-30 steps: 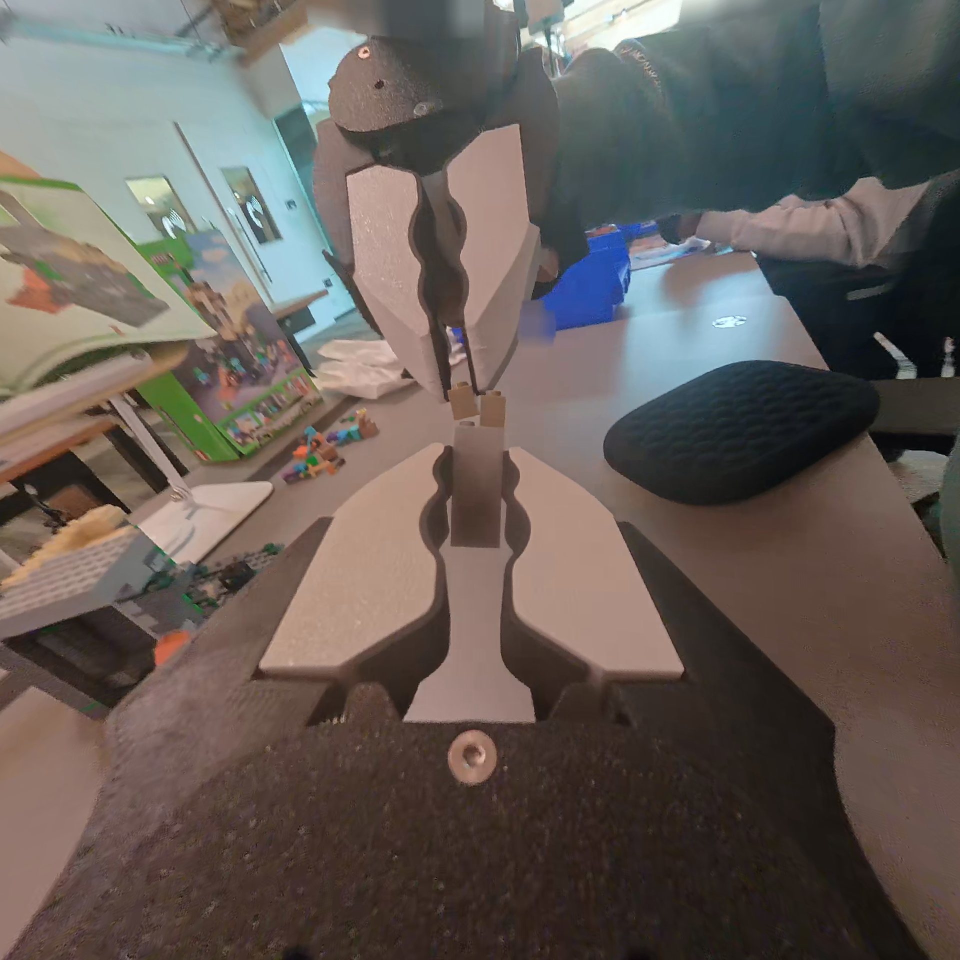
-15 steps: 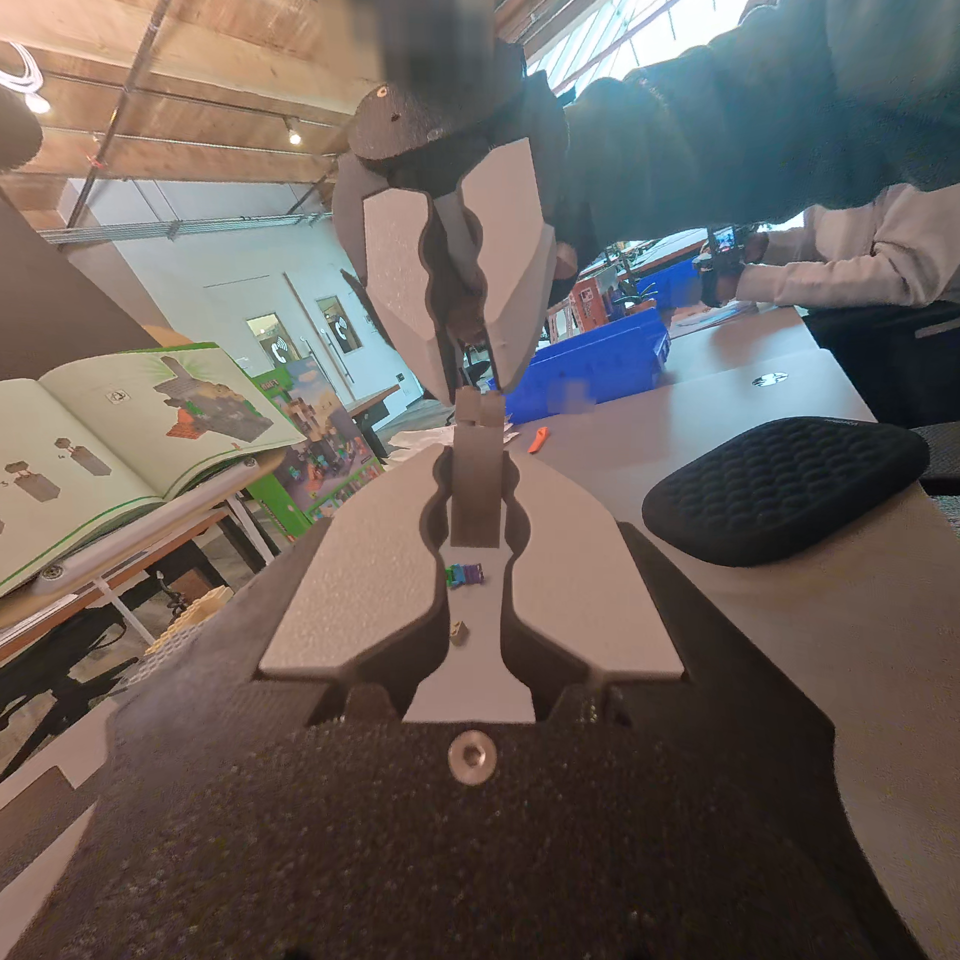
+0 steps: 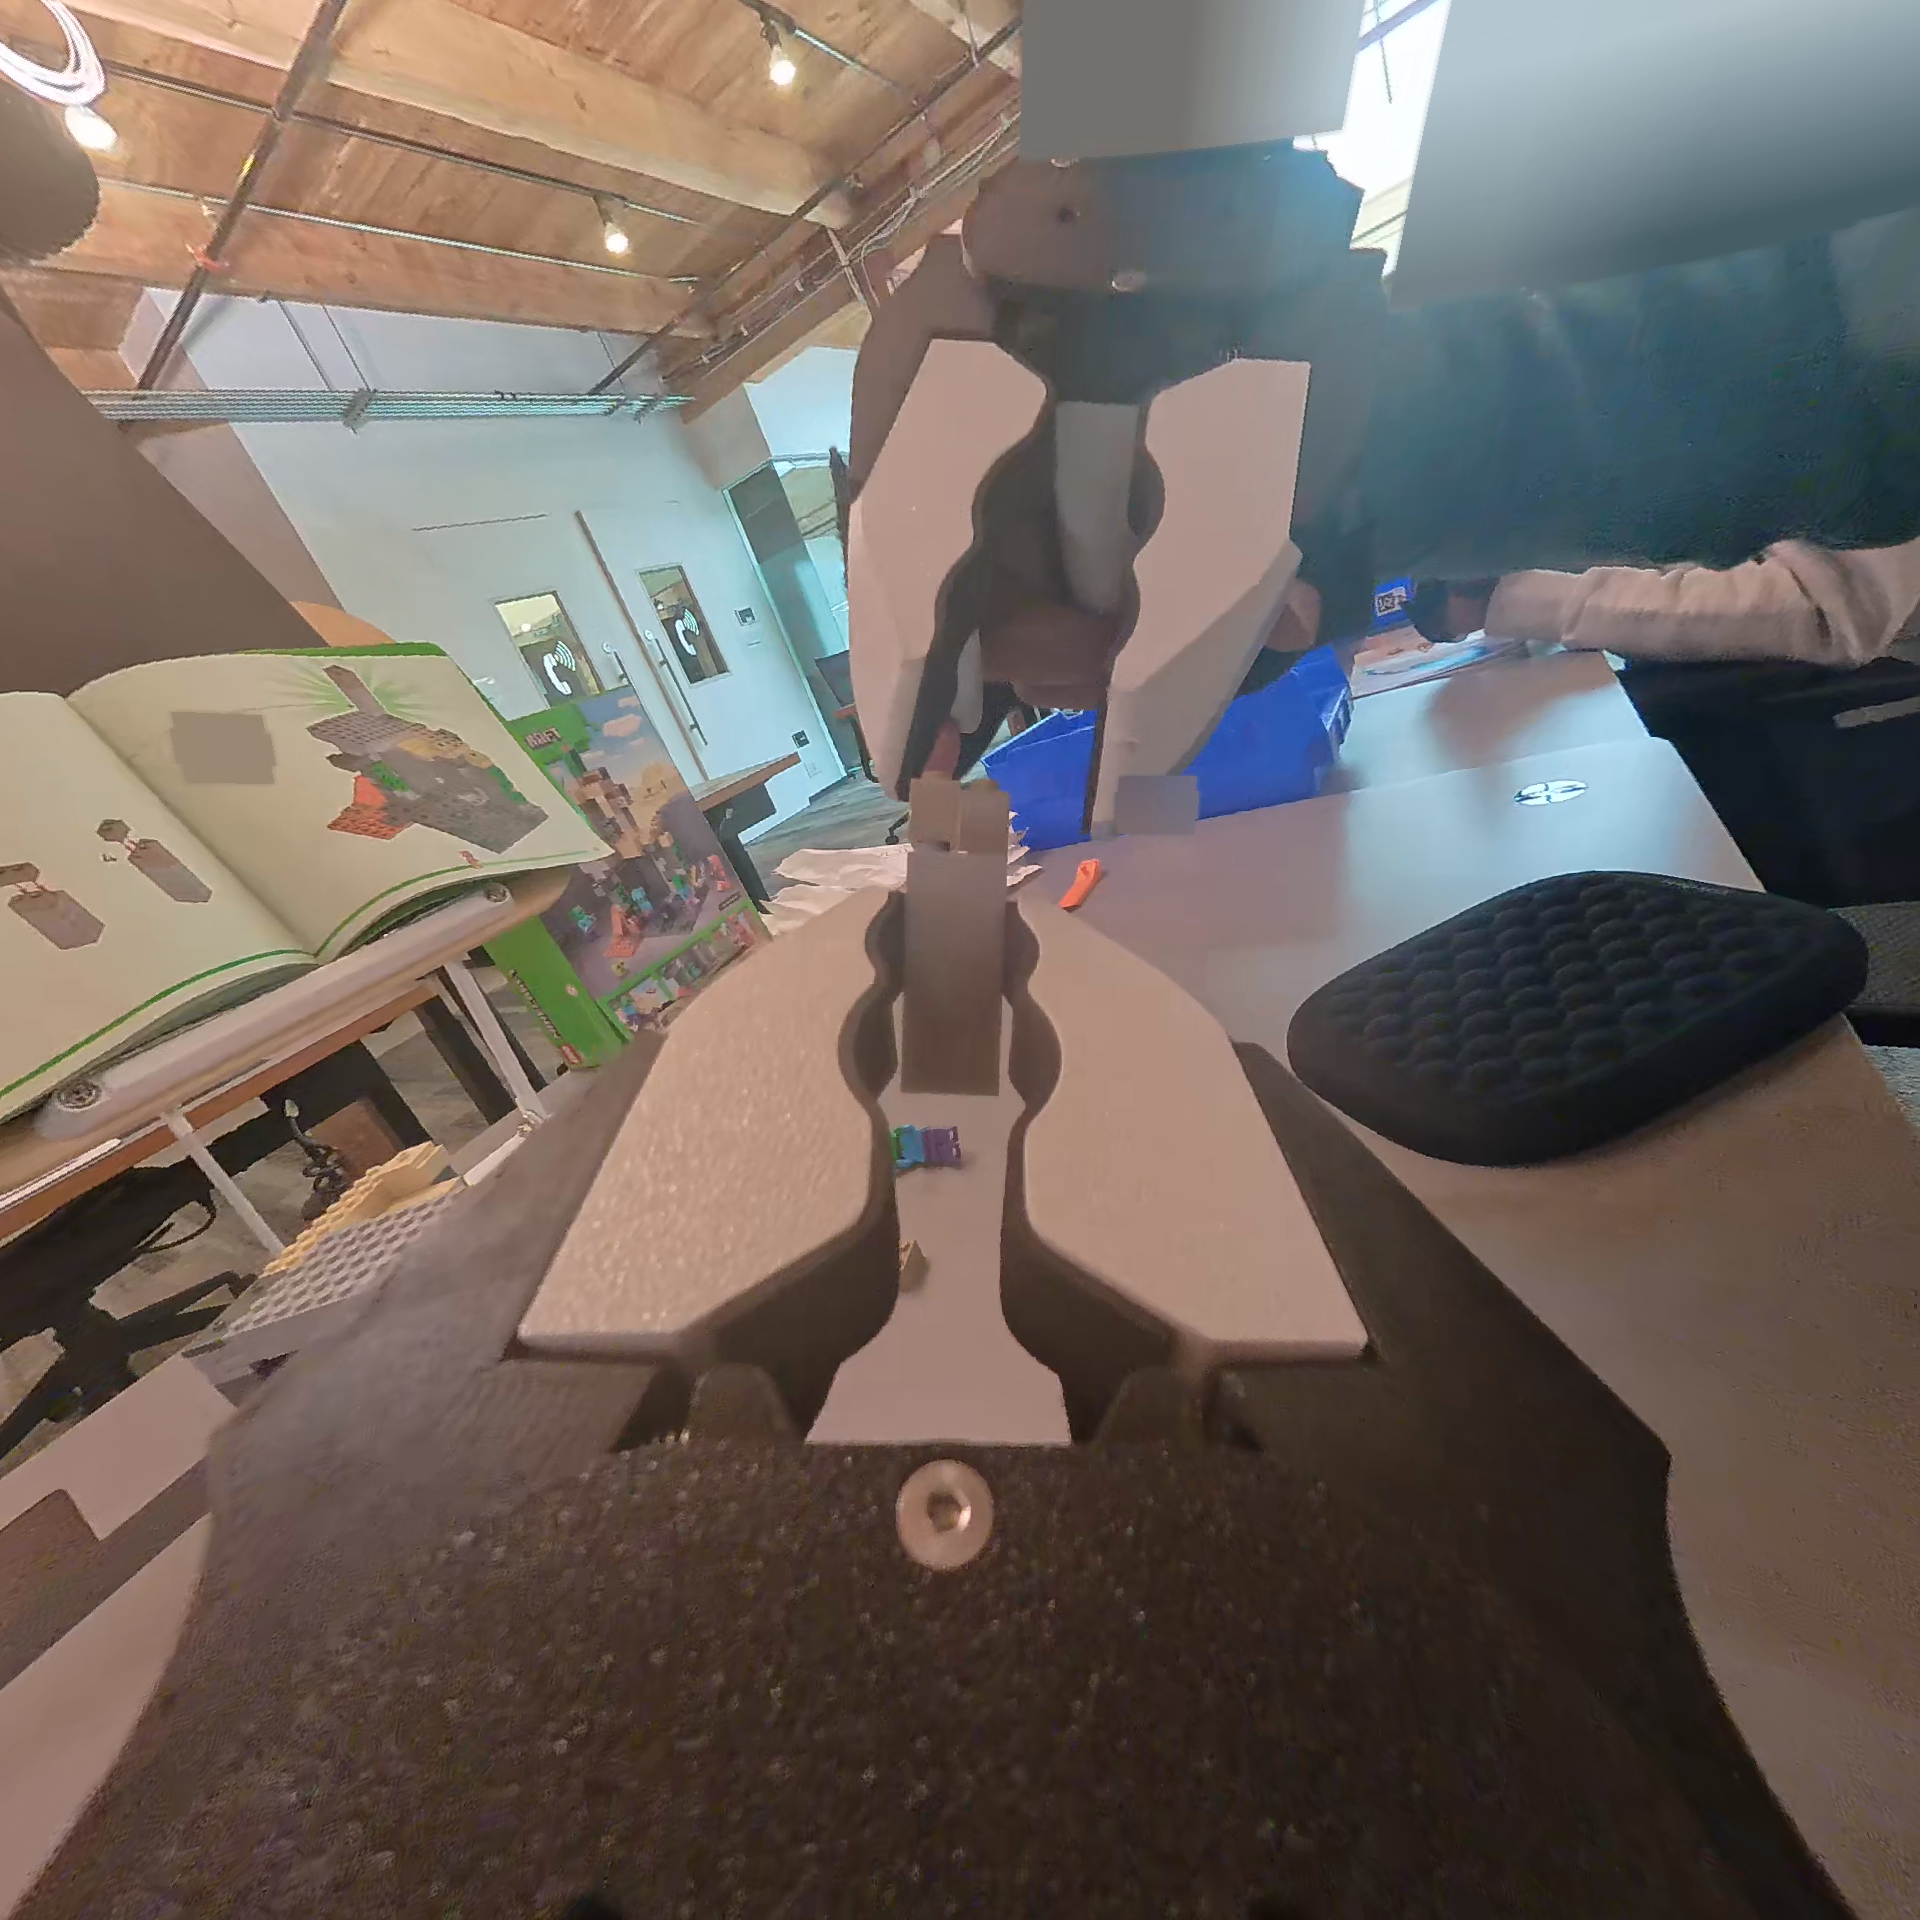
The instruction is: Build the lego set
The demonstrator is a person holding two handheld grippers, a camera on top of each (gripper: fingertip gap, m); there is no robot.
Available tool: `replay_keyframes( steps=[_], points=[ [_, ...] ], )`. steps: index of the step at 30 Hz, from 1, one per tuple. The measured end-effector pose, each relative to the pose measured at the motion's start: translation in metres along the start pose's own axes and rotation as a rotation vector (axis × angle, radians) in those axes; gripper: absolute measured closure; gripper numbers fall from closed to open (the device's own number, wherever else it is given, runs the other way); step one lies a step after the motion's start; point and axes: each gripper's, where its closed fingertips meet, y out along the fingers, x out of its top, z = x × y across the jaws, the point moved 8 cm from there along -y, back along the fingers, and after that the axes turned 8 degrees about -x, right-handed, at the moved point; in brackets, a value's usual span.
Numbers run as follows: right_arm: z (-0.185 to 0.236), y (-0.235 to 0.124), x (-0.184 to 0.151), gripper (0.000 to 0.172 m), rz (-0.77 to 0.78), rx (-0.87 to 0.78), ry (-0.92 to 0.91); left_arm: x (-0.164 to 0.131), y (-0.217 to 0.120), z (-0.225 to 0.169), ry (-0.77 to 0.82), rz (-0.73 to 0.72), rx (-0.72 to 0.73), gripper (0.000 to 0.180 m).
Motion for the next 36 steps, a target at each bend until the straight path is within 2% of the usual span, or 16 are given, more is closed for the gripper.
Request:
replay_keyframes(
  steps=[30,36],
  points=[
    [-0.002,0.005,0.016,0.143,-0.090,-0.029,0.006,0.010,-0.004,0.003,-0.055,-0.094,0.009,0.163],
    [-0.003,-0.004,0.015,0.139,-0.142,-0.090,-0.084,0.012,-0.008,0.010,-0.158,-0.137,-0.015,0.164]
  ],
)
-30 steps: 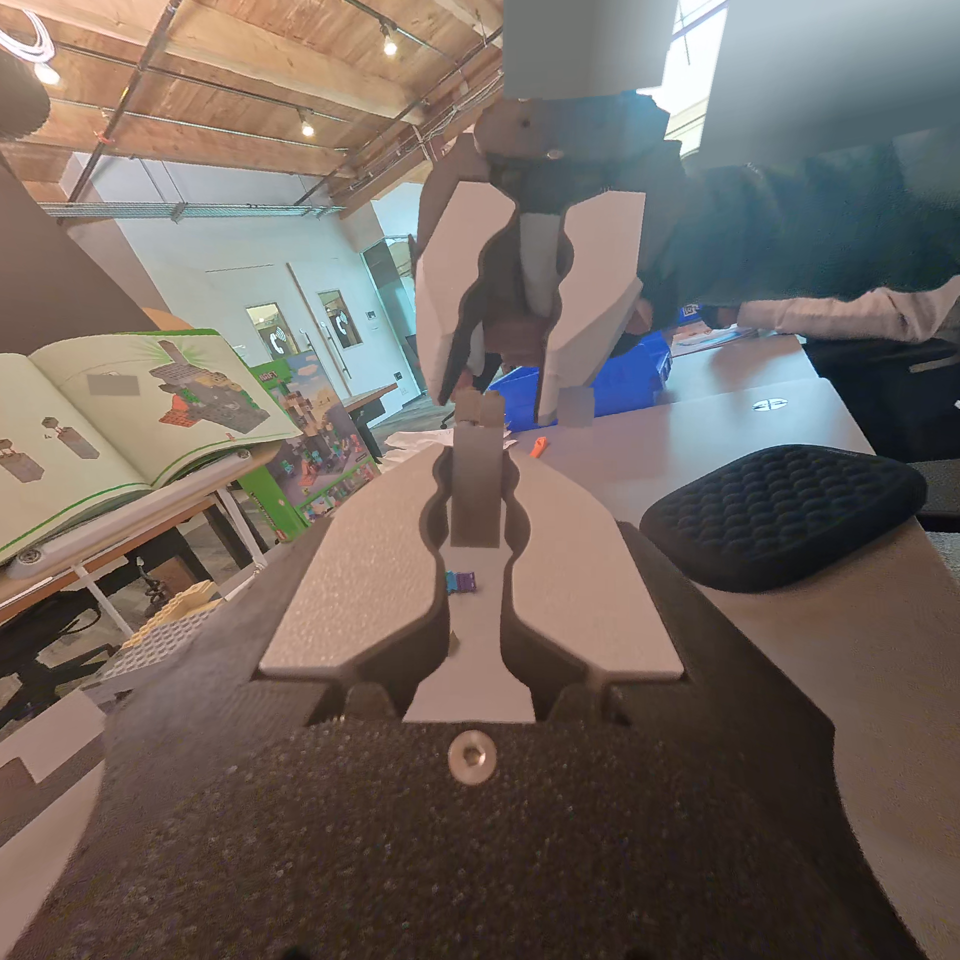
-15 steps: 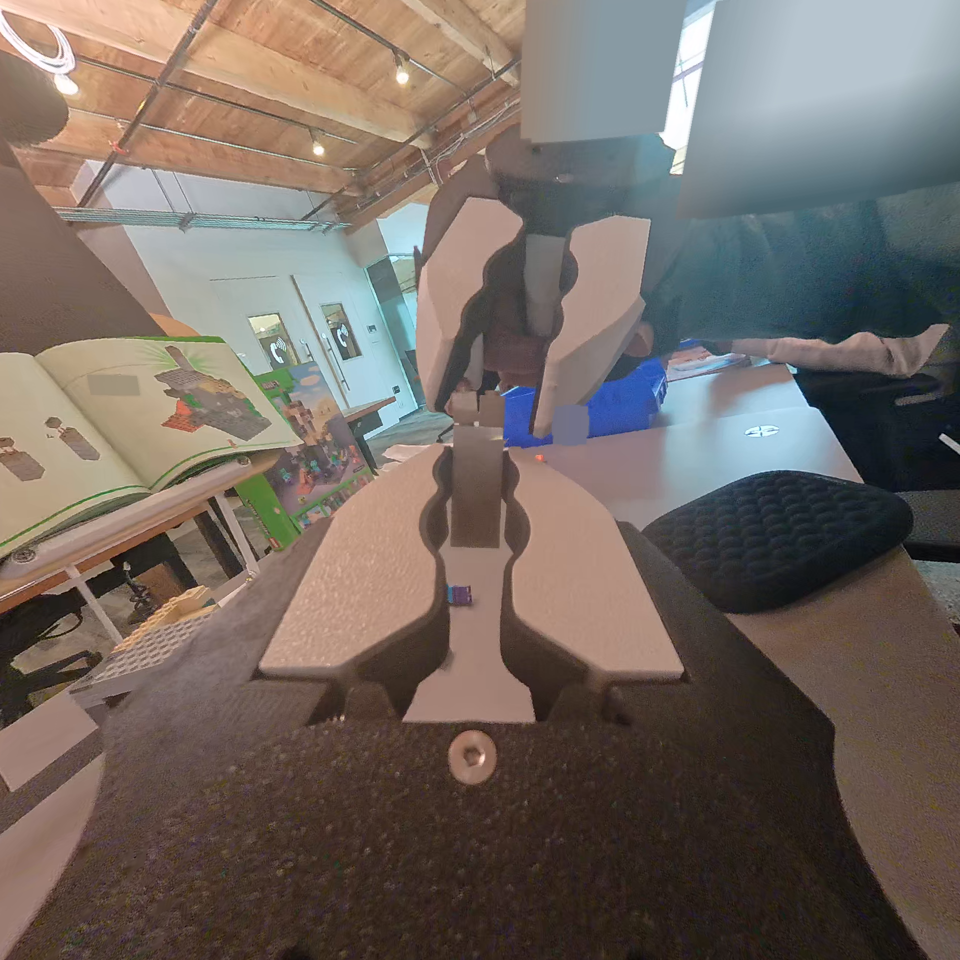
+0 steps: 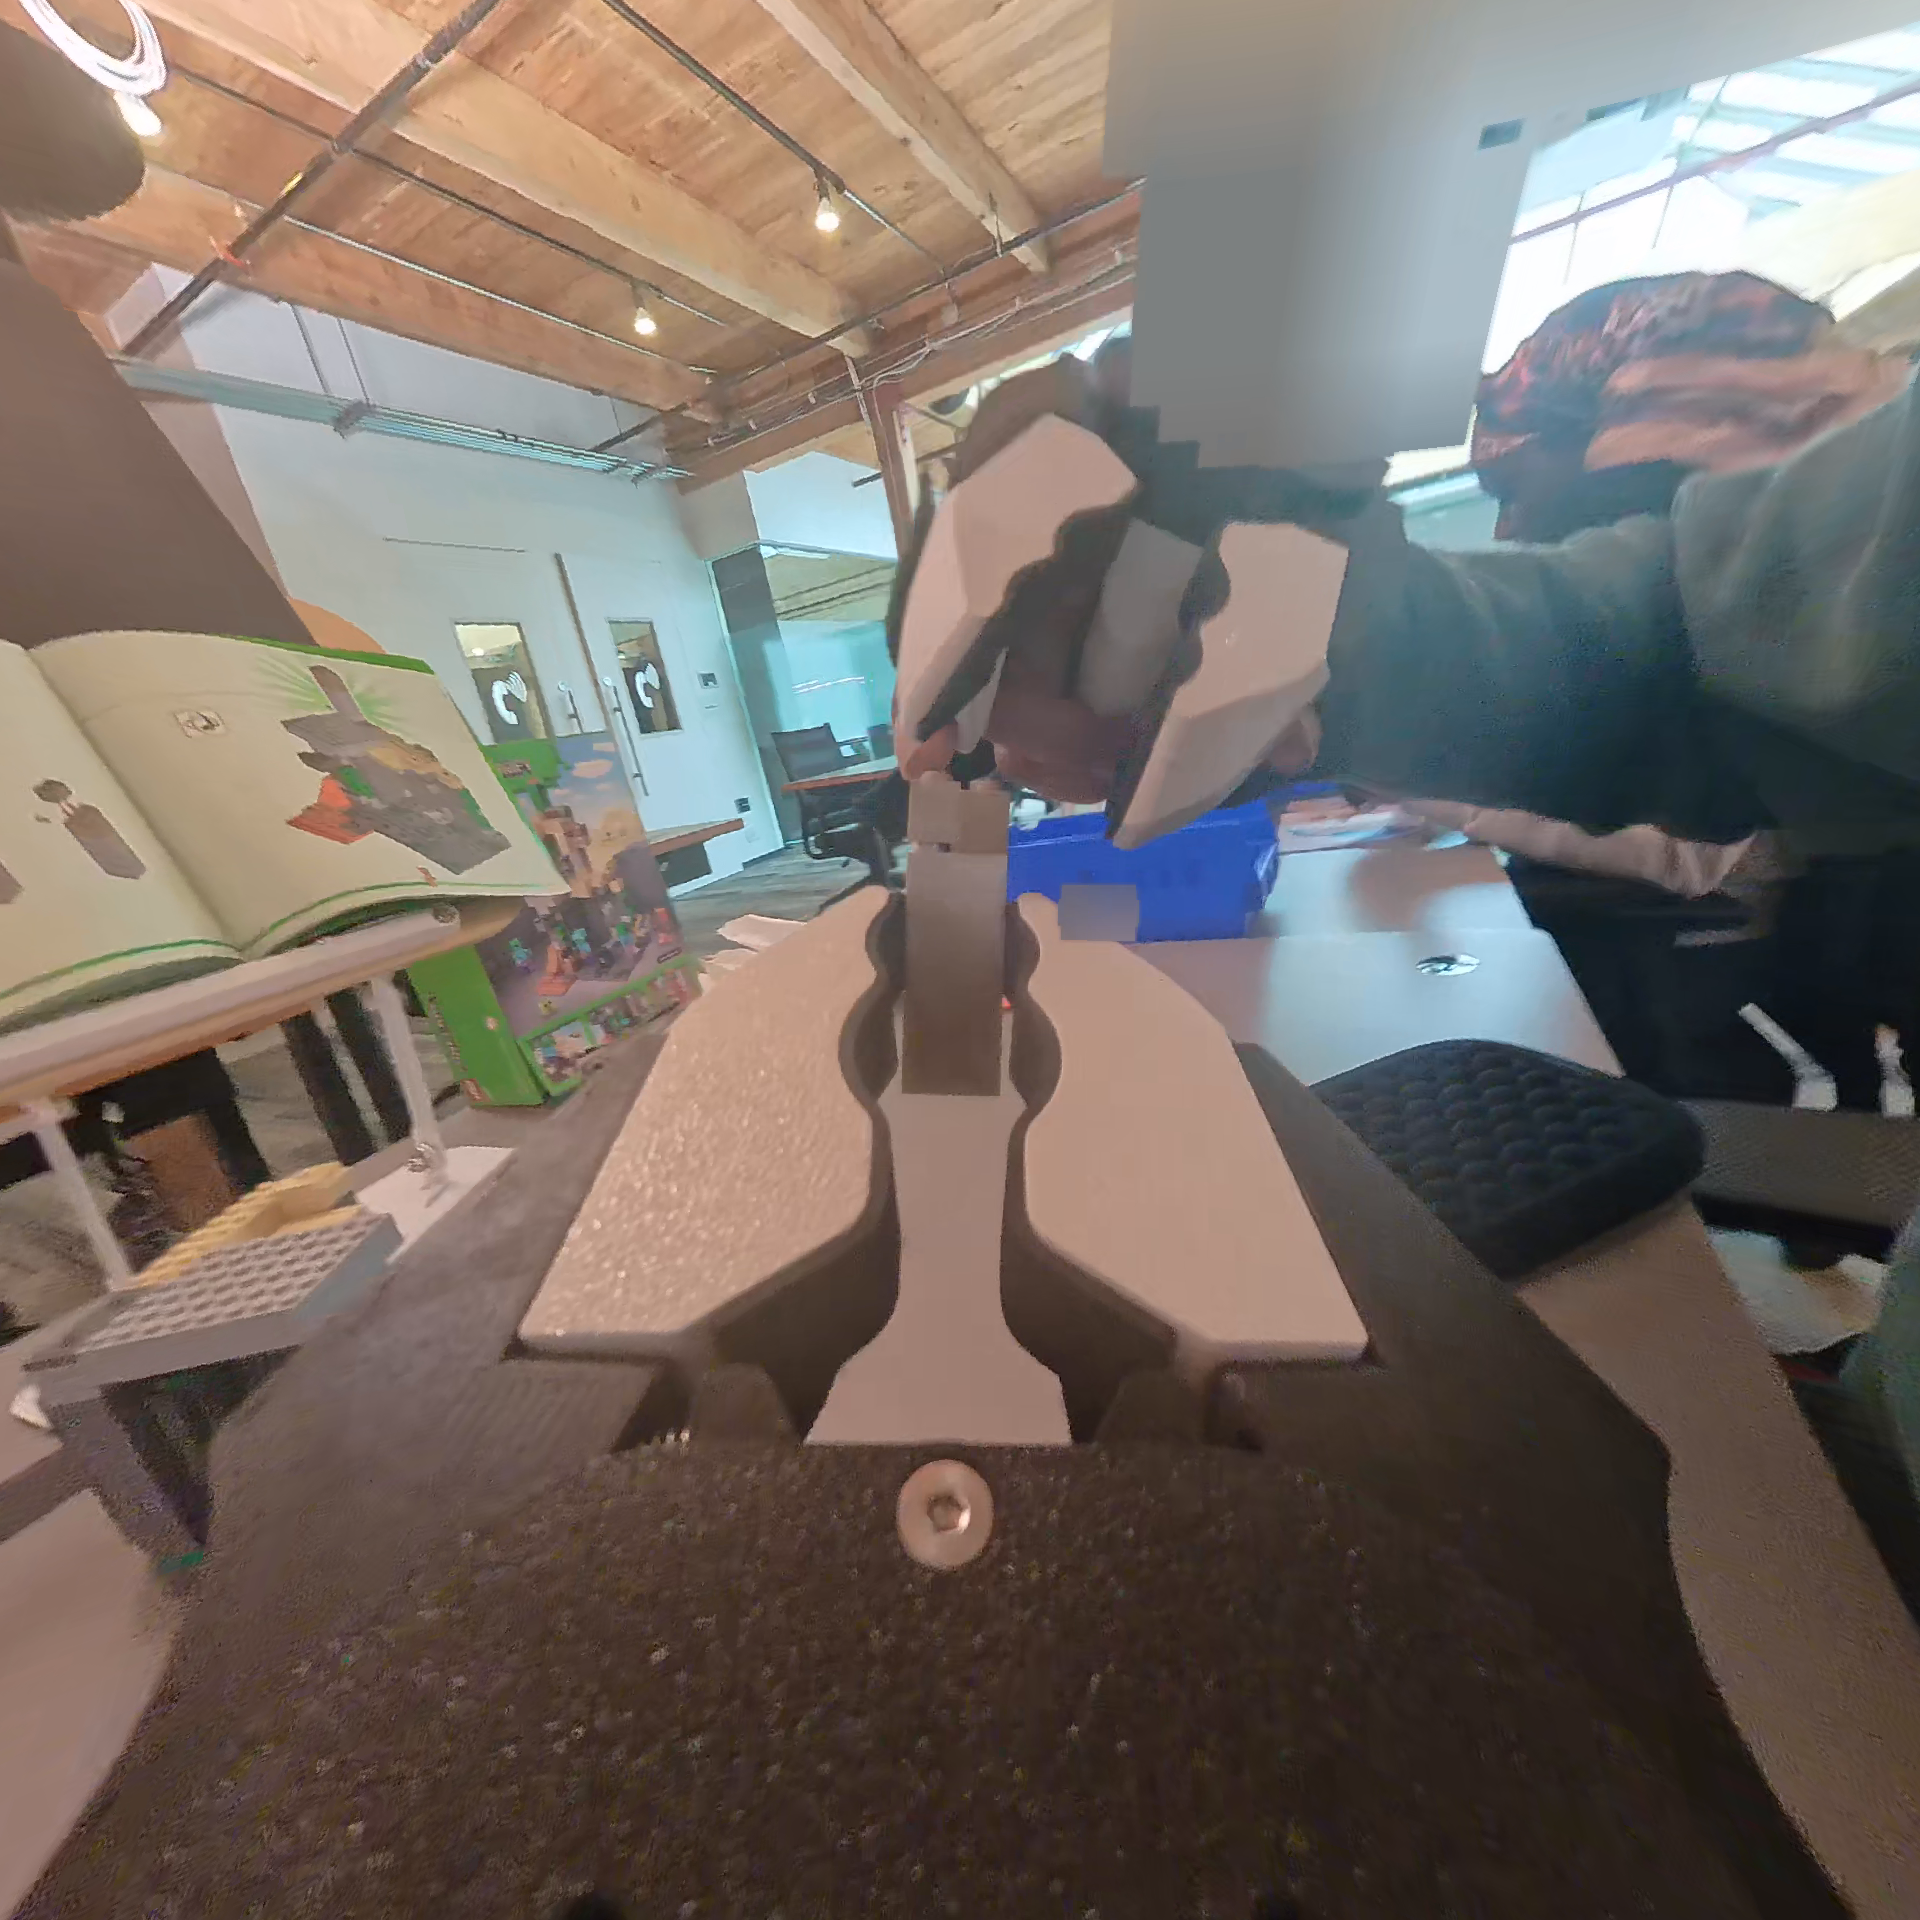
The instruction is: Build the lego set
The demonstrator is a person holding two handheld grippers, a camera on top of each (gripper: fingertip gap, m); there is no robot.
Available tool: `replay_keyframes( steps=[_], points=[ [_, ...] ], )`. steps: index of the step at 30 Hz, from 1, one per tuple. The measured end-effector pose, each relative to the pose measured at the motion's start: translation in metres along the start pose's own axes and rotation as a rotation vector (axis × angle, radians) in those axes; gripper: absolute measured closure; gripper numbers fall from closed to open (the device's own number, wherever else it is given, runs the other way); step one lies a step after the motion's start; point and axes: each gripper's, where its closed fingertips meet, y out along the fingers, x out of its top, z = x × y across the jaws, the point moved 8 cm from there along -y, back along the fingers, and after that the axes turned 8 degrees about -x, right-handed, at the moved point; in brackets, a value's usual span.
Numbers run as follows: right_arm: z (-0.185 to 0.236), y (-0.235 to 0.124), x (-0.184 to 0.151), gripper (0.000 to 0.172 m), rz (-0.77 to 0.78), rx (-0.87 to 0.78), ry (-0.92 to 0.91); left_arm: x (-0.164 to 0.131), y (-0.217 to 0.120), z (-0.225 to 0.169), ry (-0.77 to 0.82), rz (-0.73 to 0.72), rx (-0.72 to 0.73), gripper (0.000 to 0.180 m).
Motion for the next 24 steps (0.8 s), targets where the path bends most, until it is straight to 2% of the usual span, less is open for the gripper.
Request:
replay_keyframes(
  steps=[5,9,10,17,21,24],
  points=[
    [0.015,-0.004,-0.011,0.124,0.001,-0.230,-0.269,0.005,-0.002,0.007,-0.115,-0.050,-0.041,0.163],
    [0.024,0.008,-0.016,0.094,-0.005,-0.397,-0.447,0.008,0.002,0.006,-0.178,-0.083,-0.088,0.163],
    [0.026,0.011,-0.017,0.092,-0.011,-0.419,-0.471,0.009,0.004,0.005,-0.199,-0.095,-0.100,0.163],
    [0.033,0.023,-0.016,0.101,-0.089,-0.528,-0.578,0.013,0.007,0.003,-0.355,-0.173,-0.170,0.163],
    [0.032,0.023,-0.016,0.111,-0.114,-0.571,-0.587,0.013,0.010,0.002,-0.377,-0.173,-0.186,0.163],
    [0.032,0.023,-0.017,0.112,-0.114,-0.593,-0.599,0.013,0.011,0.002,-0.383,-0.170,-0.191,0.163]
  ],
)
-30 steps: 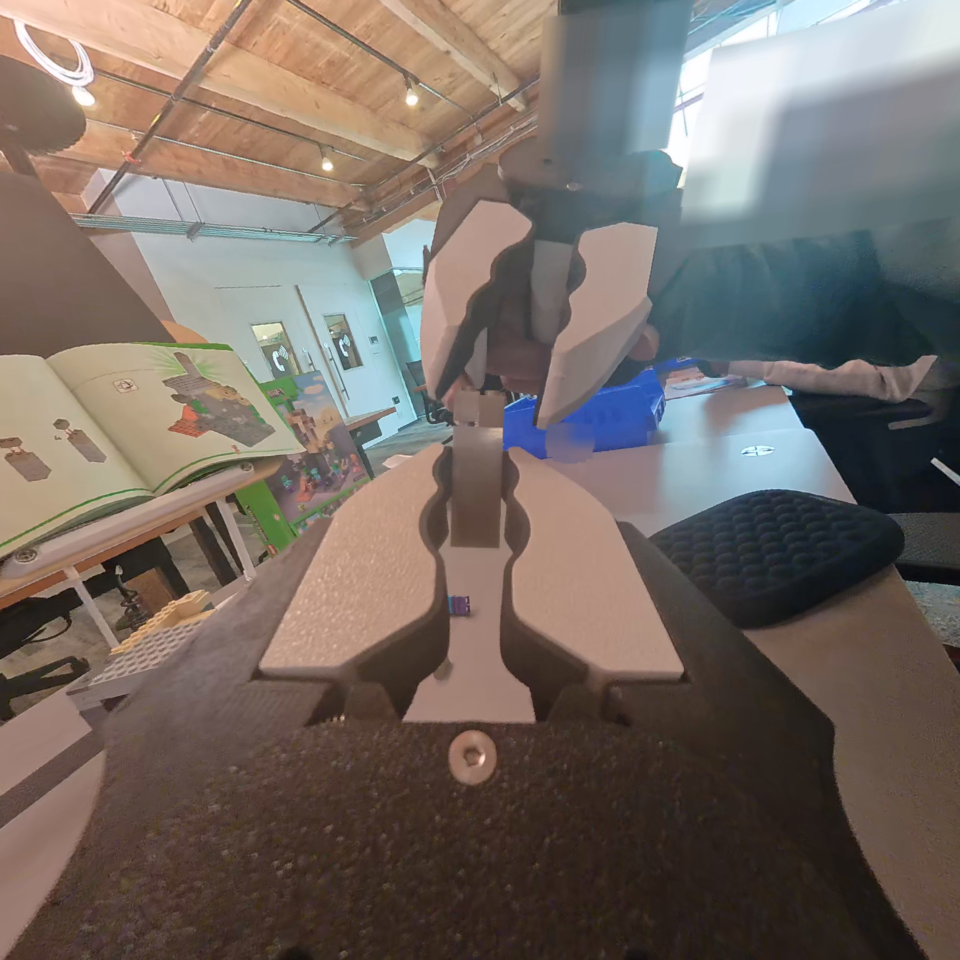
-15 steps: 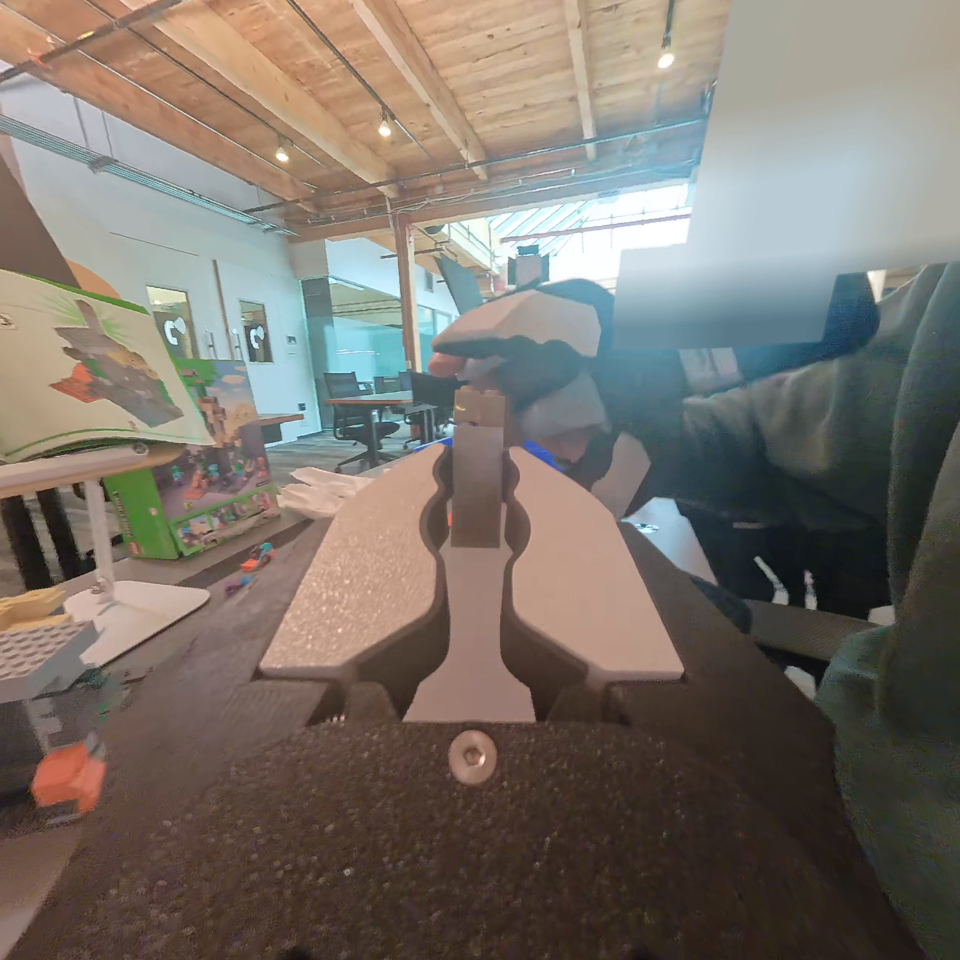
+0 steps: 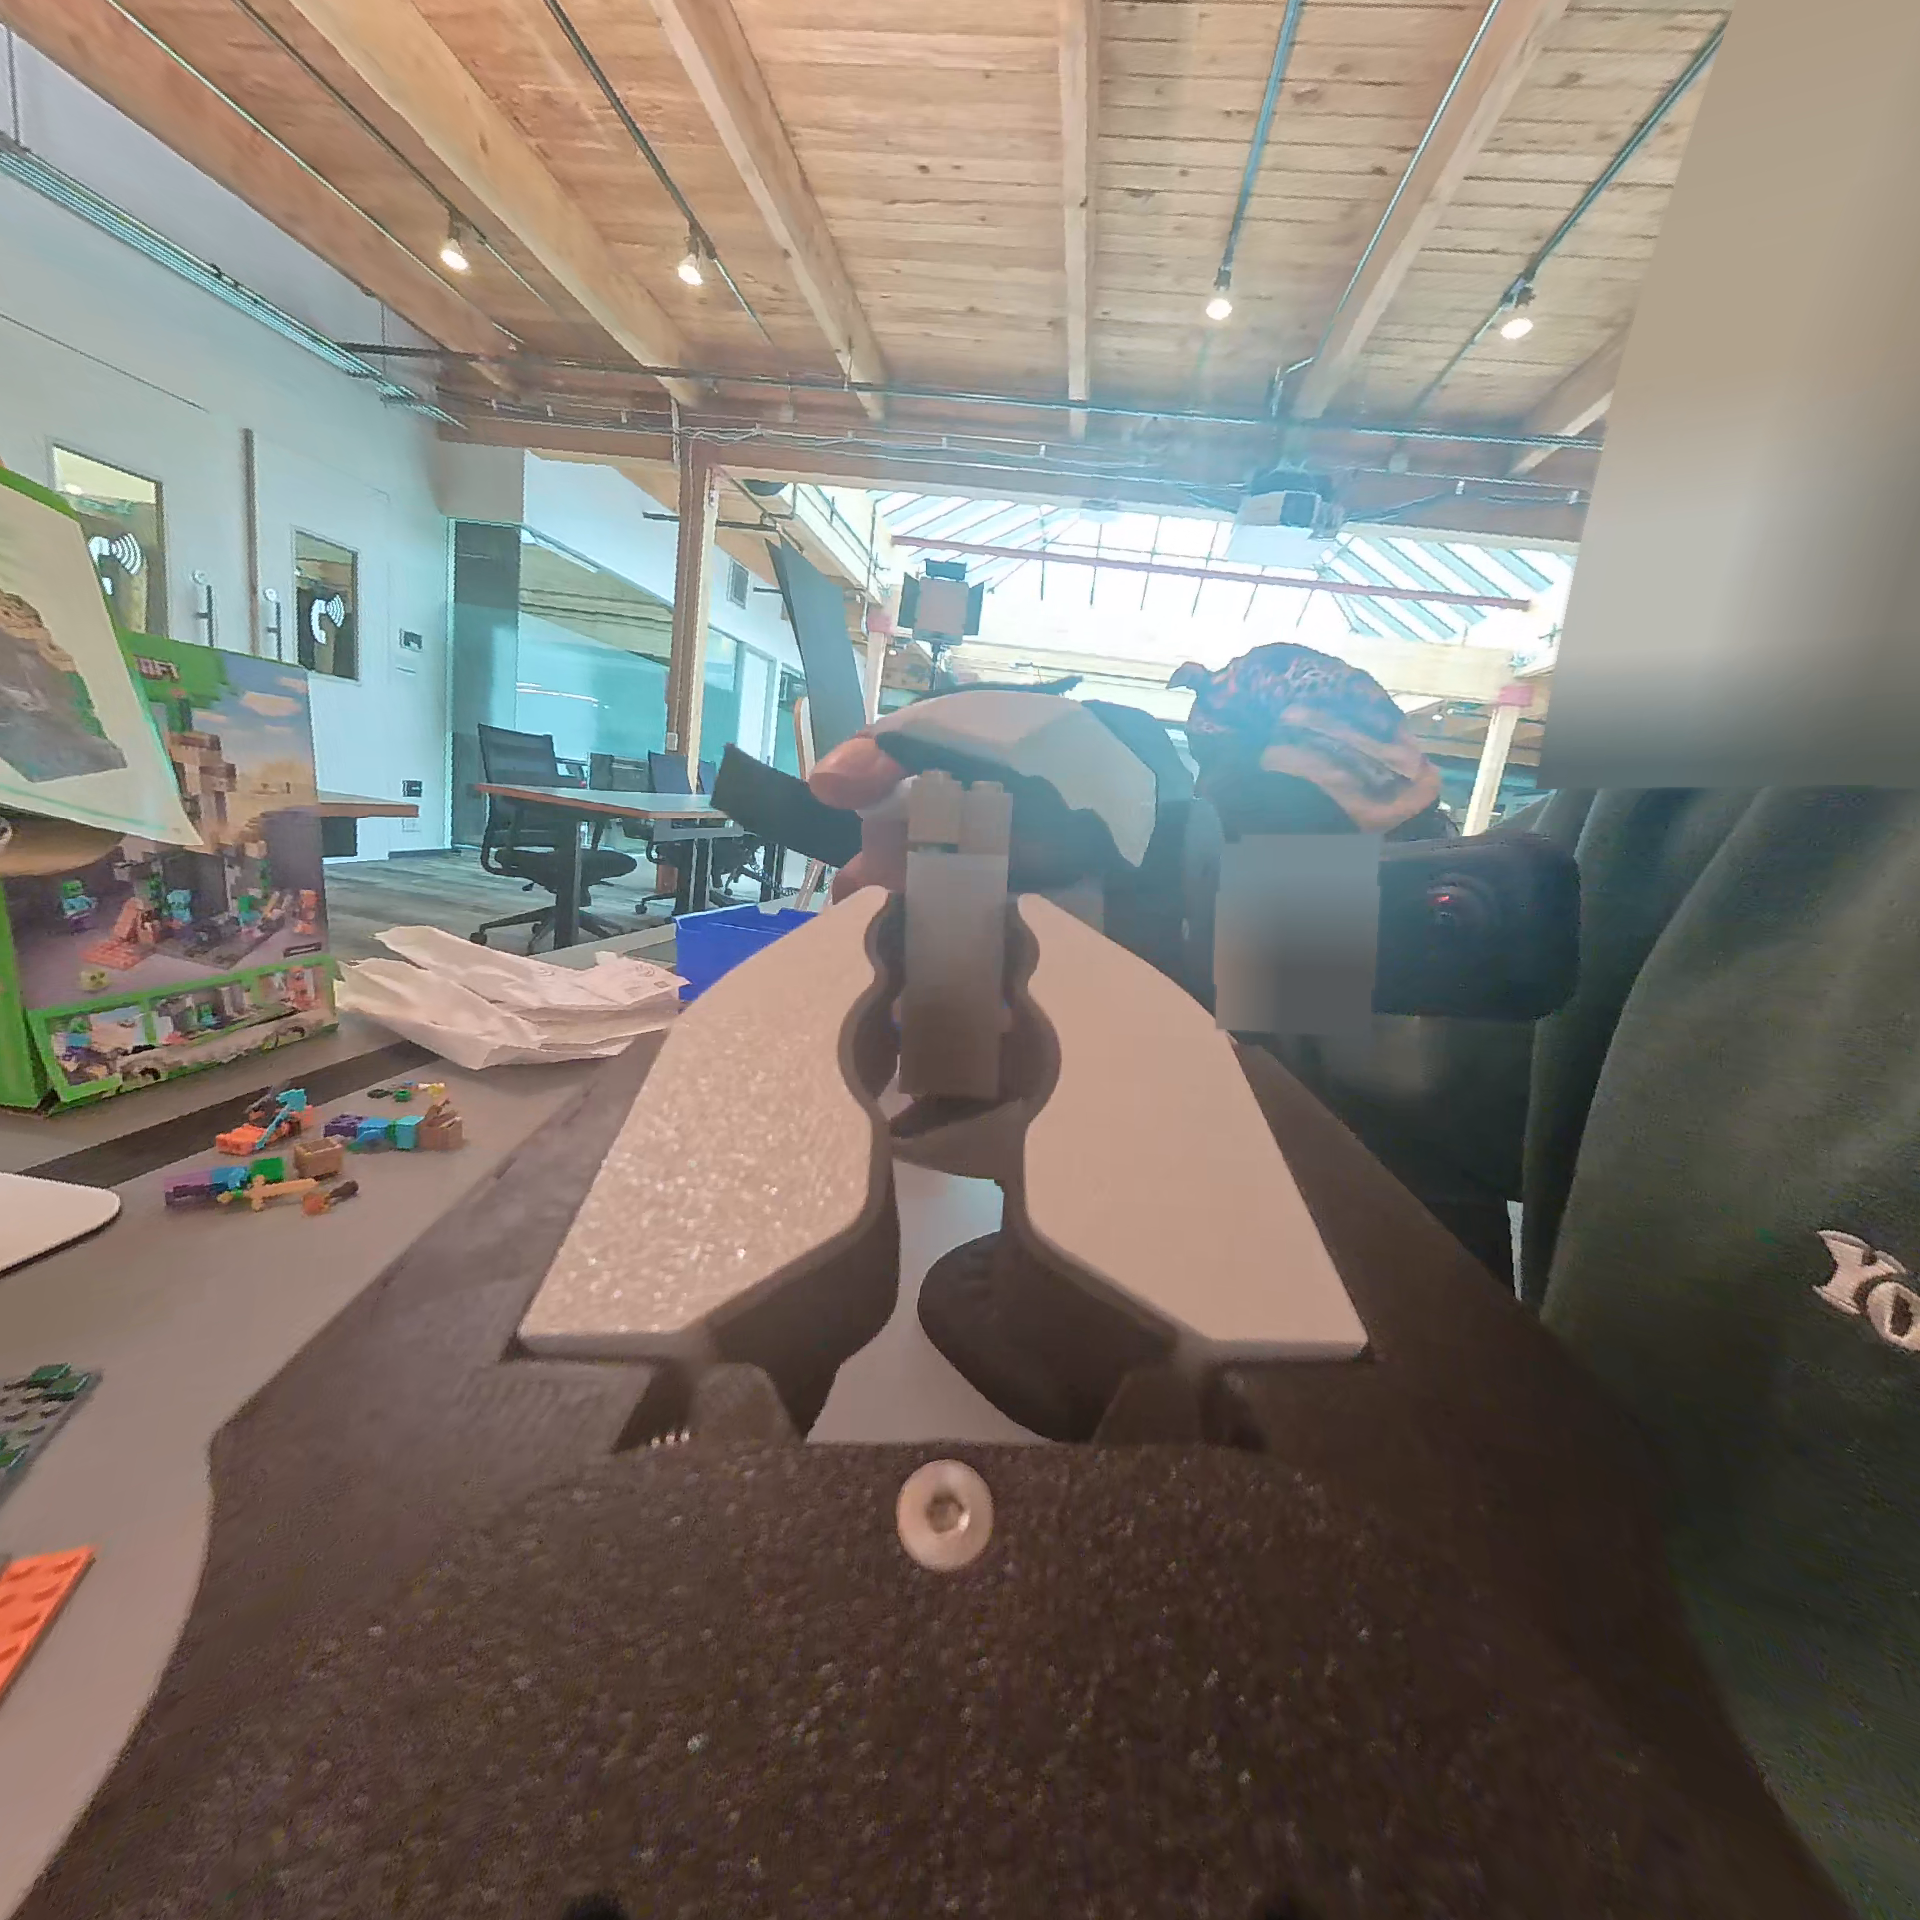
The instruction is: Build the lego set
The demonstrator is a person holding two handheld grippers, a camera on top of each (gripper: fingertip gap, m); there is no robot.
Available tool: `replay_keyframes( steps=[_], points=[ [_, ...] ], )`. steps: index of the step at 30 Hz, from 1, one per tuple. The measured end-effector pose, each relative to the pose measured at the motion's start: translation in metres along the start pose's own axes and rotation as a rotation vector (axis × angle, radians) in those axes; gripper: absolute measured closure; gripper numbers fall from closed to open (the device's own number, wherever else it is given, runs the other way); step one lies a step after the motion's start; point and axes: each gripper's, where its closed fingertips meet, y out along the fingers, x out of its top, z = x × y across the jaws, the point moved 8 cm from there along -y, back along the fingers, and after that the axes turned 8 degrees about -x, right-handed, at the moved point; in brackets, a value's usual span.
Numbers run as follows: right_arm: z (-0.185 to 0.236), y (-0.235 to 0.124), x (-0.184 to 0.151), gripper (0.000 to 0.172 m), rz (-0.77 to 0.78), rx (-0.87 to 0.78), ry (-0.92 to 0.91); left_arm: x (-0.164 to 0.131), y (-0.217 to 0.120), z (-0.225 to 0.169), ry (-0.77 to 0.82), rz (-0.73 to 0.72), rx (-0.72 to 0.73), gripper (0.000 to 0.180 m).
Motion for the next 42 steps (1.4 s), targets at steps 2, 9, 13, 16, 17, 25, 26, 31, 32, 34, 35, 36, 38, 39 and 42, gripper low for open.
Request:
replay_keyframes(
  steps=[2,9,13,16,17,25,26,31,32,34,35,36,38,39,42],
  points=[
    [0.000,-0.001,0.001,0.112,0.004,-0.012,-0.001,0.001,0.001,0.000,-0.008,0.000,-0.006,0.163],
    [-0.005,-0.003,0.004,0.113,0.034,-0.022,0.027,0.004,0.005,-0.001,-0.055,0.003,-0.032,0.163],
    [-0.006,-0.005,0.005,0.113,0.033,-0.020,0.025,0.005,0.006,-0.001,-0.063,0.003,-0.039,0.163],
    [-0.006,-0.006,0.004,0.113,0.036,-0.015,0.020,0.004,0.006,-0.001,-0.082,0.002,-0.042,0.163],
    [-0.006,-0.006,0.004,0.113,0.039,-0.014,0.023,0.004,0.006,-0.001,-0.097,-0.002,-0.042,0.163],
    [-0.008,-0.008,0.010,0.130,-0.001,-0.002,0.066,0.011,0.006,0.000,-0.114,0.033,-0.022,0.161],
    [-0.010,-0.008,0.011,0.130,-0.007,-0.002,0.075,0.012,0.006,-0.001,-0.117,0.031,-0.035,0.161],
    [-0.009,-0.009,0.010,0.130,-0.014,0.008,0.096,0.010,0.005,0.002,-0.096,0.050,-0.022,0.162],
    [-0.008,-0.010,0.009,0.131,-0.012,0.011,0.101,0.009,0.005,0.003,-0.097,0.050,-0.023,0.162],
    [-0.006,-0.011,0.007,0.130,-0.003,0.011,0.108,0.006,0.005,0.003,-0.096,0.053,-0.022,0.163],
    [-0.004,-0.012,0.006,0.130,-0.002,0.015,0.118,0.004,0.004,0.004,-0.097,0.057,-0.020,0.163],
    [-0.003,-0.012,0.004,0.130,0.000,0.017,0.119,0.002,0.004,0.005,-0.103,0.059,-0.018,0.163],
    [0.001,-0.013,0.002,0.130,0.007,0.019,0.116,-0.001,0.003,0.007,-0.111,0.064,-0.014,0.163],
    [0.002,-0.013,0.001,0.130,0.009,0.023,0.120,-0.003,0.002,0.007,-0.114,0.067,-0.012,0.163],
    [0.006,-0.014,-0.002,0.130,0.017,0.032,0.127,-0.007,0.001,0.010,-0.125,0.076,-0.002,0.163]
  ],
)
